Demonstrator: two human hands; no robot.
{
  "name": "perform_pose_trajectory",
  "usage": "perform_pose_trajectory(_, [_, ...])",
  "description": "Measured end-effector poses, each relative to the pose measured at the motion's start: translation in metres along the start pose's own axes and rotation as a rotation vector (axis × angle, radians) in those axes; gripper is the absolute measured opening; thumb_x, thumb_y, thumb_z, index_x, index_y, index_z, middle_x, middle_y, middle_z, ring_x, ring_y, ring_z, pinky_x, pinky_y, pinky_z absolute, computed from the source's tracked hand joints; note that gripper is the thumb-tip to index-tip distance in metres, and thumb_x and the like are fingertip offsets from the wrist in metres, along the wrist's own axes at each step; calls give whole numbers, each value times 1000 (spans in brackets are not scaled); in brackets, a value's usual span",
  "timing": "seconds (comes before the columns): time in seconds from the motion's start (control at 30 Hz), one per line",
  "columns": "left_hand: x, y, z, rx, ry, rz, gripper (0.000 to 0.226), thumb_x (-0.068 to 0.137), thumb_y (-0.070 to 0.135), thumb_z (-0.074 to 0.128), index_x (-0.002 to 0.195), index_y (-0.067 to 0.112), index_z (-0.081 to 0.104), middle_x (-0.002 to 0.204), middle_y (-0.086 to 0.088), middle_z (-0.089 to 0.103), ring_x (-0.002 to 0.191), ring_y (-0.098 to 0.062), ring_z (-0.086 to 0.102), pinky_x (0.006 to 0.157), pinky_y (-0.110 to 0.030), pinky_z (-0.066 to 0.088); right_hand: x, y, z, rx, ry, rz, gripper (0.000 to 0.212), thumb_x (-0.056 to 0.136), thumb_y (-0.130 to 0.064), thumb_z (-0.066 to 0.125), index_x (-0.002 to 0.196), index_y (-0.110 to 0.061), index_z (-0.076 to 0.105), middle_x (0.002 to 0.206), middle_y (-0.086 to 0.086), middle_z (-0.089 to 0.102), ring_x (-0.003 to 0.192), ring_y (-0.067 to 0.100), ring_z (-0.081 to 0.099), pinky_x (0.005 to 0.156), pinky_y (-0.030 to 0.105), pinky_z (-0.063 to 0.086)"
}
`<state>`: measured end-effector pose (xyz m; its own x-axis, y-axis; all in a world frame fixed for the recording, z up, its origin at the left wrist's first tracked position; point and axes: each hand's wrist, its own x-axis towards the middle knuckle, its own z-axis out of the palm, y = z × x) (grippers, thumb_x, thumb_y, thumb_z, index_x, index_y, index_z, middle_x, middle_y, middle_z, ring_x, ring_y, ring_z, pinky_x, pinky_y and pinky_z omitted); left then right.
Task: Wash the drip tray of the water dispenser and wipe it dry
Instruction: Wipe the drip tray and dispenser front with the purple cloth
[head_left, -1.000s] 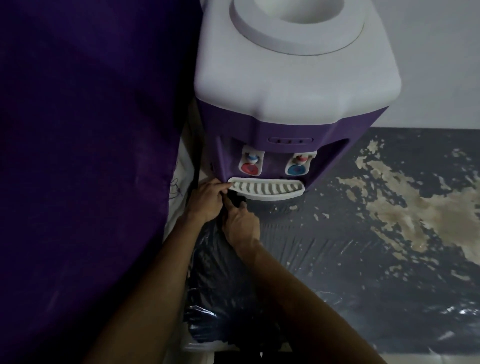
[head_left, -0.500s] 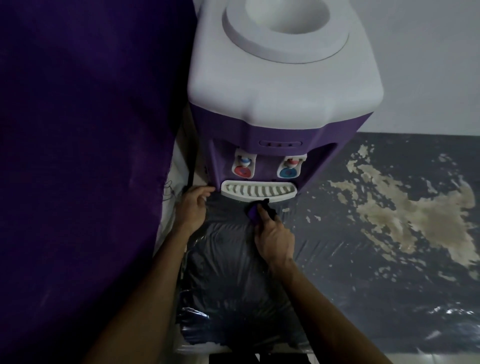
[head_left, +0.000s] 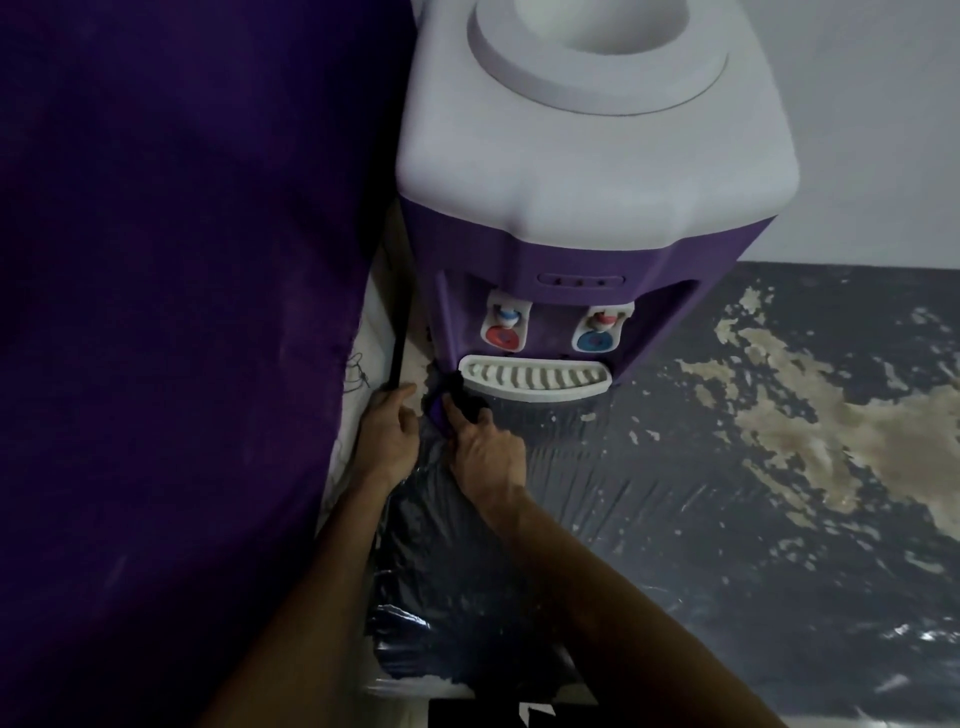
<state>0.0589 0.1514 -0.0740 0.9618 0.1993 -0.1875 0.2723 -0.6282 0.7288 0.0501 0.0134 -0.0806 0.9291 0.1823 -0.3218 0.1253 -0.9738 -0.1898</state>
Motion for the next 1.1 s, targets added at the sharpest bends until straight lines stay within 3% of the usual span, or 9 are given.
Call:
perform_pose_trajectory(0.13, [-6, 0, 9, 98, 40, 114, 42, 94, 0, 44, 133, 6, 56, 137, -12, 50, 121, -24, 52, 107, -34, 41, -9, 24, -1, 4, 14, 55, 59, 103, -29, 37, 156, -42, 13, 143, 14, 46, 98, 34, 67, 79, 41, 49])
perform_pose_trajectory(0.27, [-11, 11, 22, 236, 122, 154, 39, 90, 6, 51, 127, 12, 63, 129, -11, 58, 116, -32, 53, 103, -46, 40, -25, 57, -1, 105, 68, 168, 60, 98, -38, 44, 153, -43, 22, 145, 10, 47, 99, 37, 68, 80, 42, 52])
perform_pose_trajectory(0.47, [-7, 41, 46, 90, 134, 95, 31, 89, 11, 58, 119, 11, 67, 109, -12, 67, 99, -29, 64, 89, -43, 51, -45, 118, -2, 238, 209, 350, 57, 96, -37, 46, 151, -38, 31, 137, 10, 54, 95, 38, 68, 73, 44, 52])
perform_pose_trajectory(0.67, [-1, 58, 61, -48, 190, -111, 24, 91, 17, 56, 111, 10, 68, 113, -16, 66, 99, -34, 65, 86, -45, 53, -40, 156, -17, 237, 234, 453, 53, 100, -39, 42, 151, -37, 29, 130, 13, 53, 106, 37, 61, 78, 46, 52])
perform_pose_trajectory(0.8, [8, 59, 65, -43, 232, -162, 29, 95, 18, 54, 106, -3, 71, 116, -16, 70, 112, -33, 60, 95, -39, 45, -41, 160, -24, 229, 263, 513, 51, 99, -40, 47, 148, -33, 36, 126, 15, 42, 111, 37, 49, 80, 48, 49])
perform_pose_trajectory(0.87, [12, 60, 66, -31, 225, -186, 32, 96, 18, 52, 106, -5, 71, 119, -16, 69, 118, -31, 56, 98, -35, 40, -45, 157, -25, 191, 358, 513, 50, 95, -39, 53, 144, -30, 45, 129, 16, 43, 112, 37, 47, 86, 49, 46])
perform_pose_trajectory(0.97, [14, 64, 68, -50, 242, -219, 32, 97, 19, 51, 107, -5, 69, 119, -18, 68, 116, -32, 56, 92, -32, 38, -44, 149, -29, 134, 538, 398, 41, 94, -35, 57, 133, -25, 58, 121, 15, 54, 105, 35, 51, 87, 46, 42])
perform_pose_trajectory(1.03, [14, 65, 70, -55, 251, -235, 32, 97, 19, 50, 108, -4, 69, 118, -19, 67, 115, -32, 56, 89, -32, 38, -36, 144, -33, 178, 501, 335, 35, 98, -35, 51, 127, -19, 63, 113, 13, 62, 101, 33, 55, 87, 43, 42])
perform_pose_trajectory(1.1, [14, 66, 71, -76, 256, -242, 30, 97, 18, 52, 106, -5, 70, 115, -20, 69, 114, -32, 57, 90, -31, 38, -25, 140, -39, 387, 459, 353, 32, 99, -34, 49, 115, -13, 68, 106, 11, 70, 97, 32, 63, 81, 37, 46])
